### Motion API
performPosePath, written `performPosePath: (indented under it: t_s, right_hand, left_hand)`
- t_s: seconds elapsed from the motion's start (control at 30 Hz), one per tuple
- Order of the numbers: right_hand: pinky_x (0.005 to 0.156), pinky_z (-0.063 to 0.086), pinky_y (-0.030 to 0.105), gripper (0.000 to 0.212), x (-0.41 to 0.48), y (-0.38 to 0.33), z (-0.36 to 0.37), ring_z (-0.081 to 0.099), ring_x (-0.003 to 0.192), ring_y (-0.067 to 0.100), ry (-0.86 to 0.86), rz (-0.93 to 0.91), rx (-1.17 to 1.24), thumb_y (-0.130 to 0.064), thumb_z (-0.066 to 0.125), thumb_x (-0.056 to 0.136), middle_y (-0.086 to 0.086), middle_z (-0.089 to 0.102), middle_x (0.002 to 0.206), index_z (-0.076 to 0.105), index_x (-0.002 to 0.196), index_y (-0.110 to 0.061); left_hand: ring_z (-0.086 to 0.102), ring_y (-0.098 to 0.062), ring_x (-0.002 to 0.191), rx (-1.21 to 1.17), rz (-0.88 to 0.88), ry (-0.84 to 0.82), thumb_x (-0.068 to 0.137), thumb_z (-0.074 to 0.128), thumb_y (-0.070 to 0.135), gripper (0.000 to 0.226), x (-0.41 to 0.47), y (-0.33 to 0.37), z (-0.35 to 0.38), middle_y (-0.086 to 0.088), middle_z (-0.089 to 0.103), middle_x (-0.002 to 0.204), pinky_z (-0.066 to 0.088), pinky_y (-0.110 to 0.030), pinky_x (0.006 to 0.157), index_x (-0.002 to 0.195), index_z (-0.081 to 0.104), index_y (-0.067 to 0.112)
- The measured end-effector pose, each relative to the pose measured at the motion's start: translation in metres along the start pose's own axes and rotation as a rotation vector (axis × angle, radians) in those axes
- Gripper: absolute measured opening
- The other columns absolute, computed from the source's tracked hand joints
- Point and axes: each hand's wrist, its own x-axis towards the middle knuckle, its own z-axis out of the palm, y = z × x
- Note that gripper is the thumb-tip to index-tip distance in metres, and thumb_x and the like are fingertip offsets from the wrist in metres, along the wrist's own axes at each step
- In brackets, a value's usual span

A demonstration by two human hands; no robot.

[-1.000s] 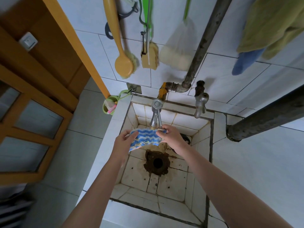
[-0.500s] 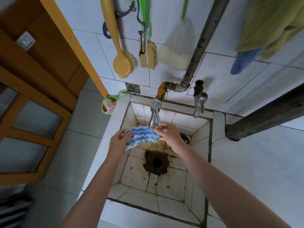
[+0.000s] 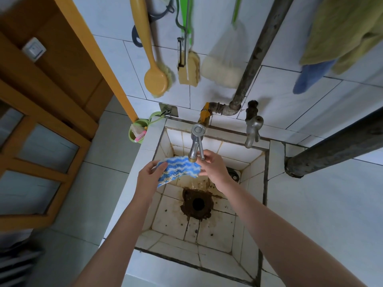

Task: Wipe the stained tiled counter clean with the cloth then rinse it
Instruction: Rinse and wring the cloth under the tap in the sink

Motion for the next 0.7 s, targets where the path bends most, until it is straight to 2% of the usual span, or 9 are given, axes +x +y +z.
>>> performPosePath:
  t_s: [0.13, 0.2, 0.27, 0.37, 0.47, 0.53, 0.7]
  right_hand:
    - [0.078, 0.057, 0.040, 0.026, 0.000, -0.004, 0.002, 0.059, 0.103, 0.026, -0.058, -0.066, -0.185, -0.016, 0.045, 0.098, 0.002, 0.054, 0.102, 0.049, 0.121, -0.004]
    - [0.079, 0.055, 0.048, 0.018, -0.001, -0.005, -0.001, 0.059, 0.094, 0.024, -0.059, -0.109, -0.239, -0.017, 0.043, 0.099, -0.005, 0.053, 0.093, 0.051, 0.113, -0.009]
    - [0.080, 0.054, 0.051, 0.008, -0.003, -0.005, -0.008, 0.057, 0.091, 0.025, -0.021, -0.129, -0.231, -0.015, 0.044, 0.098, -0.004, 0.054, 0.092, 0.050, 0.101, -0.013]
    - [0.079, 0.057, 0.046, 0.004, -0.003, -0.004, -0.021, 0.058, 0.098, 0.021, 0.030, -0.104, -0.145, -0.014, 0.048, 0.097, -0.006, 0.054, 0.092, 0.052, 0.098, -0.014]
    - [0.073, 0.059, 0.045, 0.004, -0.004, -0.002, -0.031, 0.059, 0.105, 0.023, 0.067, -0.034, -0.044, -0.014, 0.052, 0.095, -0.006, 0.057, 0.094, 0.055, 0.096, -0.017]
    - [0.067, 0.060, 0.039, 0.005, -0.005, -0.001, -0.036, 0.058, 0.105, 0.022, 0.090, -0.015, -0.002, -0.012, 0.053, 0.094, -0.006, 0.057, 0.093, 0.055, 0.094, -0.017]
    - [0.054, 0.057, 0.019, 0.005, -0.012, -0.003, -0.048, 0.058, 0.097, 0.017, 0.133, -0.037, 0.041, -0.009, 0.052, 0.094, -0.002, 0.057, 0.091, 0.055, 0.092, -0.013]
  left_hand:
    - [0.064, -0.014, 0.085, -0.006, 0.015, -0.002, 0.090, 0.058, 0.025, 0.026, 0.001, 0.001, 0.002, -0.005, 0.066, 0.099, 0.049, -0.009, 0.056, 0.109, 0.060, 0.008]
    - [0.064, -0.012, 0.081, -0.016, 0.008, -0.009, 0.090, 0.058, 0.024, 0.022, 0.002, 0.000, 0.005, -0.004, 0.066, 0.095, 0.050, -0.010, 0.056, 0.106, 0.060, 0.009]
    - [0.064, -0.010, 0.079, -0.019, -0.007, -0.027, 0.089, 0.059, 0.025, 0.020, 0.002, 0.000, 0.010, -0.001, 0.066, 0.092, 0.050, -0.011, 0.056, 0.104, 0.060, 0.012]
    - [0.063, -0.008, 0.076, -0.017, -0.012, -0.059, 0.088, 0.060, 0.026, 0.019, 0.002, 0.000, 0.022, 0.002, 0.065, 0.088, 0.049, -0.011, 0.055, 0.103, 0.060, 0.015]
    - [0.063, -0.013, 0.077, -0.059, -0.025, -0.088, 0.088, 0.060, 0.023, 0.020, 0.003, 0.002, 0.034, -0.004, 0.065, 0.091, 0.049, -0.012, 0.053, 0.104, 0.061, 0.010]
    - [0.064, -0.017, 0.080, -0.072, -0.048, -0.107, 0.088, 0.061, 0.023, 0.025, 0.004, 0.001, 0.040, -0.010, 0.066, 0.097, 0.050, -0.013, 0.053, 0.107, 0.061, 0.006]
    - [0.064, -0.024, 0.089, -0.123, -0.095, -0.146, 0.087, 0.061, 0.022, 0.022, 0.002, -0.004, 0.053, -0.015, 0.066, 0.101, 0.051, -0.026, 0.069, 0.103, 0.062, 0.006]
